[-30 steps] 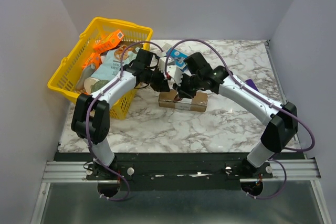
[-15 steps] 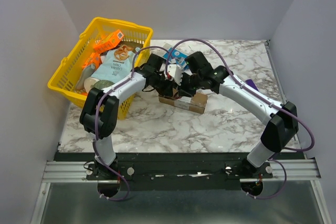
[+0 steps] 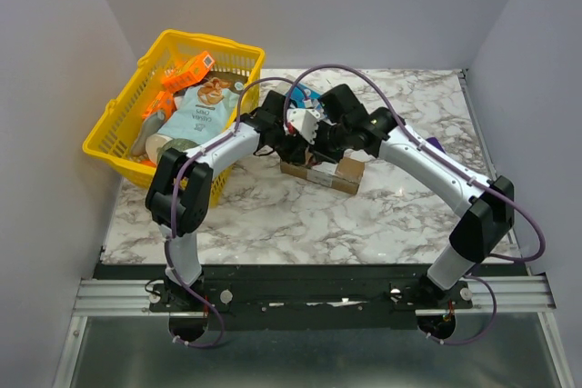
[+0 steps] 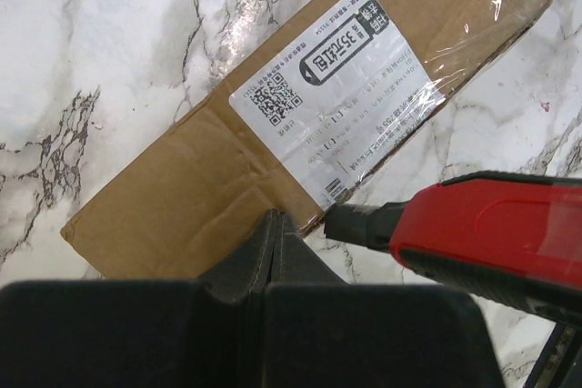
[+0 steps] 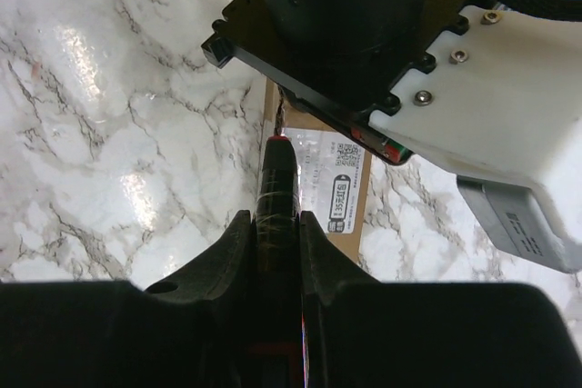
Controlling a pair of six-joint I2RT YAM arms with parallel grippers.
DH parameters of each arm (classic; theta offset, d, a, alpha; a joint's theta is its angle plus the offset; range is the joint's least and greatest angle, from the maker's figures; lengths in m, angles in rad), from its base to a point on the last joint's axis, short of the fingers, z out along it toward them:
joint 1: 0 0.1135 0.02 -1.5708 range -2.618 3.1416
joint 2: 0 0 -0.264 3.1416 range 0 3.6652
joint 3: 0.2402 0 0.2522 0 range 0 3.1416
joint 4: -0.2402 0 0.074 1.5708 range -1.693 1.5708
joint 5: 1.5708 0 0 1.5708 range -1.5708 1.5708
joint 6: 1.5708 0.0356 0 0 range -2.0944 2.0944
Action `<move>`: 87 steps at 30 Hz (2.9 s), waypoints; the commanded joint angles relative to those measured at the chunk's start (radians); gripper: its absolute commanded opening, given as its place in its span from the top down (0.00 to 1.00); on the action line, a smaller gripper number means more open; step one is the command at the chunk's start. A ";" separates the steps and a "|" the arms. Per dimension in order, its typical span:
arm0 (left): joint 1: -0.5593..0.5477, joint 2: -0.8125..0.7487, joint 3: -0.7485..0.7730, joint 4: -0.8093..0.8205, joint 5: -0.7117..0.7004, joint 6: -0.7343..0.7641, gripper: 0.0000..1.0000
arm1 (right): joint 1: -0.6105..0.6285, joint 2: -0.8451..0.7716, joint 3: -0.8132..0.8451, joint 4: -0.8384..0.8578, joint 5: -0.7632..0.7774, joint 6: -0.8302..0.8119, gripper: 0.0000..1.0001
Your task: Unpack the express box
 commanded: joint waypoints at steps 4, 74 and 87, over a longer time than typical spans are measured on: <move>0.004 0.081 -0.035 -0.054 -0.154 0.063 1.00 | -0.001 0.045 0.112 -0.204 0.070 0.056 1.00; -0.004 0.180 0.106 -0.113 -0.214 0.166 1.00 | -0.162 -0.423 -0.247 -0.457 0.235 0.028 0.99; -0.015 -0.105 -0.013 0.045 0.137 0.131 0.66 | -0.369 -0.559 -0.466 -0.020 0.487 0.052 0.99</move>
